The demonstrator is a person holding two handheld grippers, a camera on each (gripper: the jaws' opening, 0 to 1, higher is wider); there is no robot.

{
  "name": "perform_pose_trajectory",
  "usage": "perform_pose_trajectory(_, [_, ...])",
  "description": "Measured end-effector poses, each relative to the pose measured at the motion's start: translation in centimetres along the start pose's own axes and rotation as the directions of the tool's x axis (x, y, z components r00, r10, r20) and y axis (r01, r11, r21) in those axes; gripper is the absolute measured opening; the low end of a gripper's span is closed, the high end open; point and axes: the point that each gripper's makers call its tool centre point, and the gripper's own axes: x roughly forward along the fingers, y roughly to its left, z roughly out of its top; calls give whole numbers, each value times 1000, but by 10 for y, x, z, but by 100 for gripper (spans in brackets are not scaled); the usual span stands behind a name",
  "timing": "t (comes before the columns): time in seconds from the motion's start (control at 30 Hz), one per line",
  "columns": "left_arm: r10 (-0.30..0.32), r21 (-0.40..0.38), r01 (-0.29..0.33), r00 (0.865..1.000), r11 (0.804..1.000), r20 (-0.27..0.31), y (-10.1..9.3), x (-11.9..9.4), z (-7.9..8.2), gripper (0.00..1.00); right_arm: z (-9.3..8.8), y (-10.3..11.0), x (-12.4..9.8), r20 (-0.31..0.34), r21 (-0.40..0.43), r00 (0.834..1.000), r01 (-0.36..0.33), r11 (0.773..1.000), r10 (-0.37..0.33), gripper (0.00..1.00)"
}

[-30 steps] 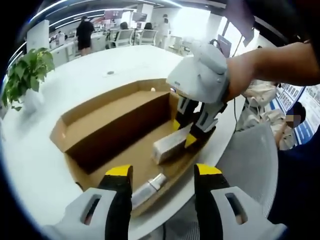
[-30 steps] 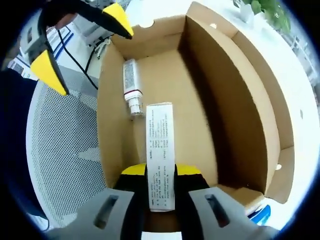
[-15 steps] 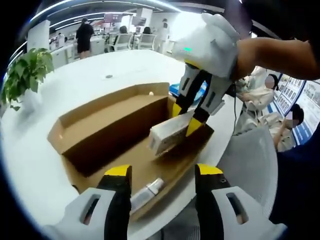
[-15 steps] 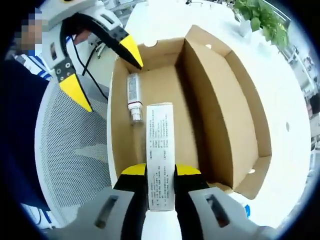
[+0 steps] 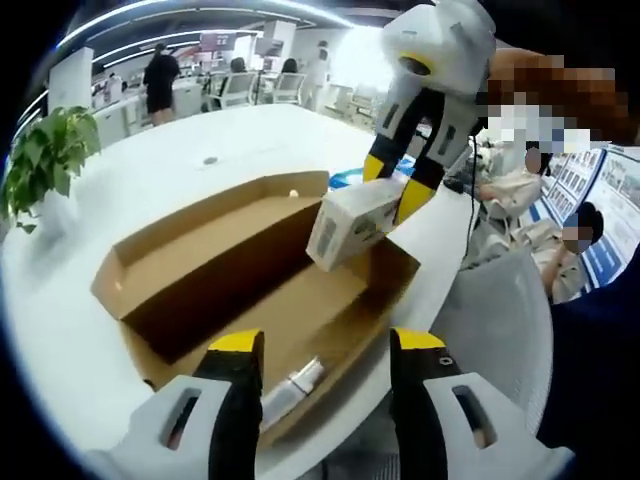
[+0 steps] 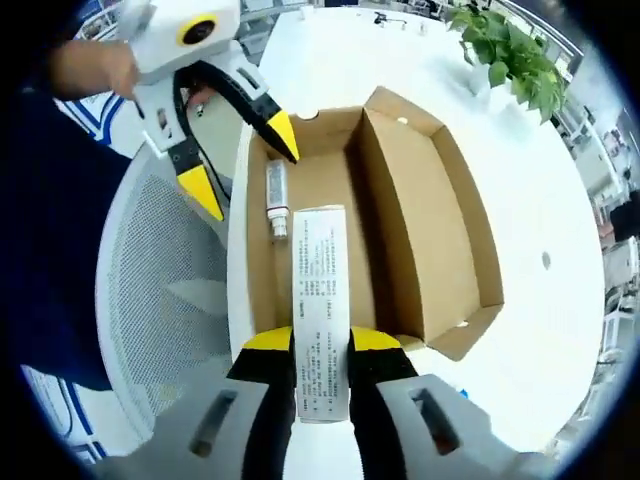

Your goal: Operate the shoe box by opening the lid, removing the specified soft item, and placing it in the target area until the item is outside and the box remains undamaged.

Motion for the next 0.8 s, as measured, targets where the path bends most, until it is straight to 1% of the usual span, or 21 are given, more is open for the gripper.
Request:
perform_pose_trajectory(0.17, [-23,33,23,1000,999,-1,-11,7,11,50,-16,-2,-19,-22,-7,1000,12,1000,-12,16])
perform_pose_trajectory(0.33, [-48,72,48,999,996,1,-27,16,23,50,-41,-1,-32,-51,-4,999,20,1000,-20,16])
perform_pose_trajectory(0.37, [-53,80,53,999,995,-7,-31,19,25,49,-47,0,-35,-57,-5,998,17,1000,-17,16])
perform_pose_trajectory(0.43, [-61,95,63,998,994,-21,-38,25,29,49,-56,-1,-40,-57,4,998,23,1000,-23,16])
perform_pose_trajectory(0.63, [-79,130,83,996,988,-30,-58,39,46,49,-84,-2,-53,-51,23,998,31,999,-30,16])
perform_pose_trajectory(0.73, [-86,147,91,996,985,-38,-69,48,55,49,-104,-6,-60,-48,31,998,35,999,-34,16])
perform_pose_trajectory(0.77, [-86,152,92,995,984,-43,-72,51,57,49,-107,-7,-61,-48,33,998,36,999,-34,16])
perform_pose_trajectory(0.8, [-88,163,95,995,982,-48,-77,56,61,49,-115,-8,-64,-43,43,999,33,999,-31,16])
